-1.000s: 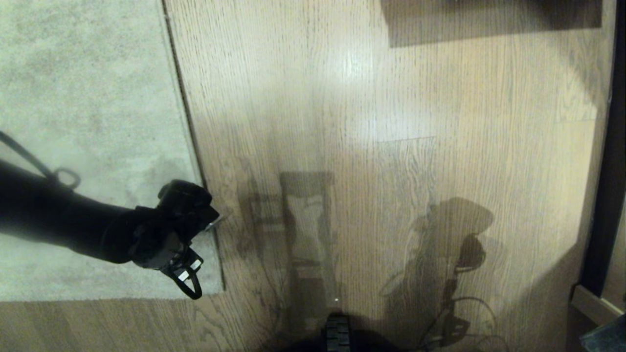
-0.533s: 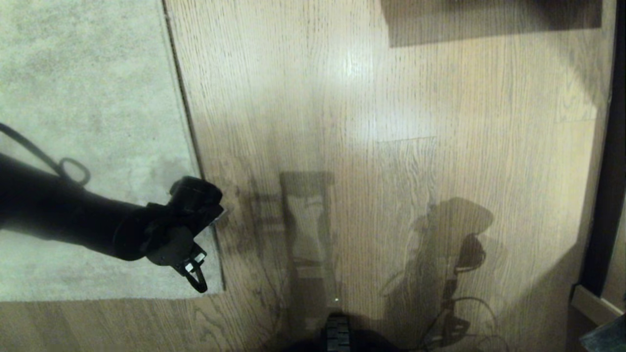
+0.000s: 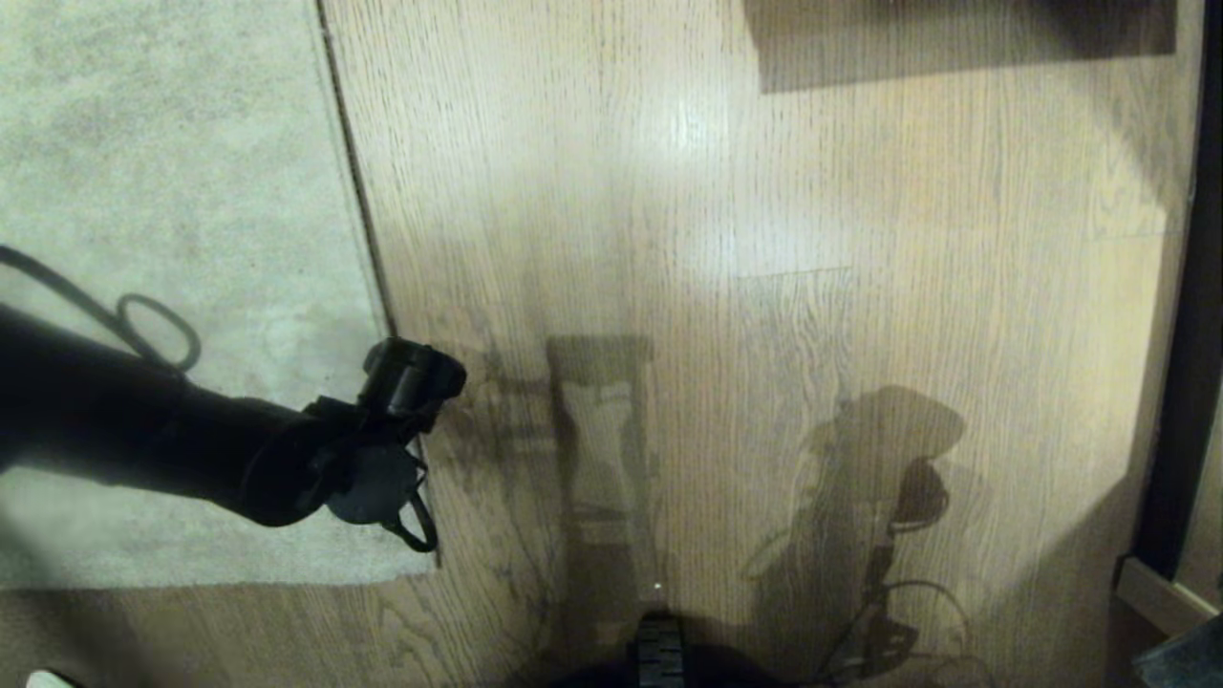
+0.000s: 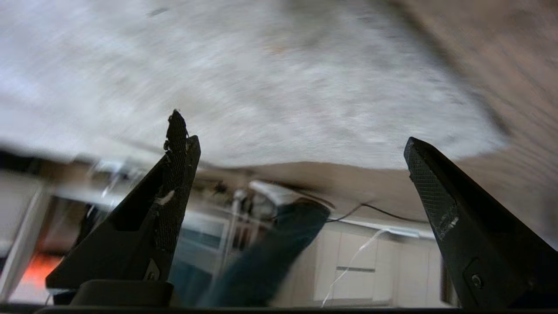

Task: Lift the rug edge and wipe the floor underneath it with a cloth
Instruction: Lift up the carpet

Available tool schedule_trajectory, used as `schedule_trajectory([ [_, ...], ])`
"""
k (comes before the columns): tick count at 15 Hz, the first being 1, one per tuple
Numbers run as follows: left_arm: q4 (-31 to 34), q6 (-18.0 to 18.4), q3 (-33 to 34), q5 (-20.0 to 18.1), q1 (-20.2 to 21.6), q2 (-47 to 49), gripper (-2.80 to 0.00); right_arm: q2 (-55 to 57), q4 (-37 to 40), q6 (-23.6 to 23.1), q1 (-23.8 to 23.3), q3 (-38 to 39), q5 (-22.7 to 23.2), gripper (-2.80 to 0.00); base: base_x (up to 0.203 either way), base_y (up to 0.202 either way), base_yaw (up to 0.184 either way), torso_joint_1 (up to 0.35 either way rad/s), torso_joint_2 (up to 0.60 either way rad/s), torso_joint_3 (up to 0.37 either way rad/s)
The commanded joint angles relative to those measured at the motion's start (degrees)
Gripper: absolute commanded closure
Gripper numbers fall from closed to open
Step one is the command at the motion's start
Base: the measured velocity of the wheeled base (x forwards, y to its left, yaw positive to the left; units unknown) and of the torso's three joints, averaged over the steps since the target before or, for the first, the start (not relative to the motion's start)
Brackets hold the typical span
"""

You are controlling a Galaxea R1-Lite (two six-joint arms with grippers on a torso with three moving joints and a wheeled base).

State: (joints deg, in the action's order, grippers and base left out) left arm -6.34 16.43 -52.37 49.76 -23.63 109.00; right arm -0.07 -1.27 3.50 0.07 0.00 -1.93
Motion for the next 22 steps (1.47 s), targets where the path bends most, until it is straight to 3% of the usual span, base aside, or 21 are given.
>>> schedule_trajectory([
  [1, 0.1, -2.8, 0.3, 5.7, -1.8, -0.6, -2.80, 0.1, -0.1, 0.0, 0.0, 0.0, 0.0, 0.00, 0.000, 0.000, 0.000, 0.000, 0.00, 0.000],
  [4, 0.2, -4.9, 1.8, 7.9, -2.0, -1.0, -2.80, 0.1, -0.1, 0.0, 0.0, 0.0, 0.0, 0.00, 0.000, 0.000, 0.000, 0.000, 0.00, 0.000],
  [10, 0.1, -4.8, 1.4, 12.2, -0.6, 1.7, -2.80, 0.1, 0.0, 0.0, 0.0, 0.0, 0.0, 0.00, 0.000, 0.000, 0.000, 0.000, 0.00, 0.000],
  [19, -0.8, -6.3, -4.8, 12.9, -0.6, 8.0, -2.80, 0.1, -0.1, 0.0, 0.0, 0.0, 0.0, 0.00, 0.000, 0.000, 0.000, 0.000, 0.00, 0.000],
  [22, -6.2, -6.3, -5.7, 12.9, -0.8, 10.4, -2.80, 0.1, -0.1, 0.0, 0.0, 0.0, 0.0, 0.00, 0.000, 0.000, 0.000, 0.000, 0.00, 0.000],
])
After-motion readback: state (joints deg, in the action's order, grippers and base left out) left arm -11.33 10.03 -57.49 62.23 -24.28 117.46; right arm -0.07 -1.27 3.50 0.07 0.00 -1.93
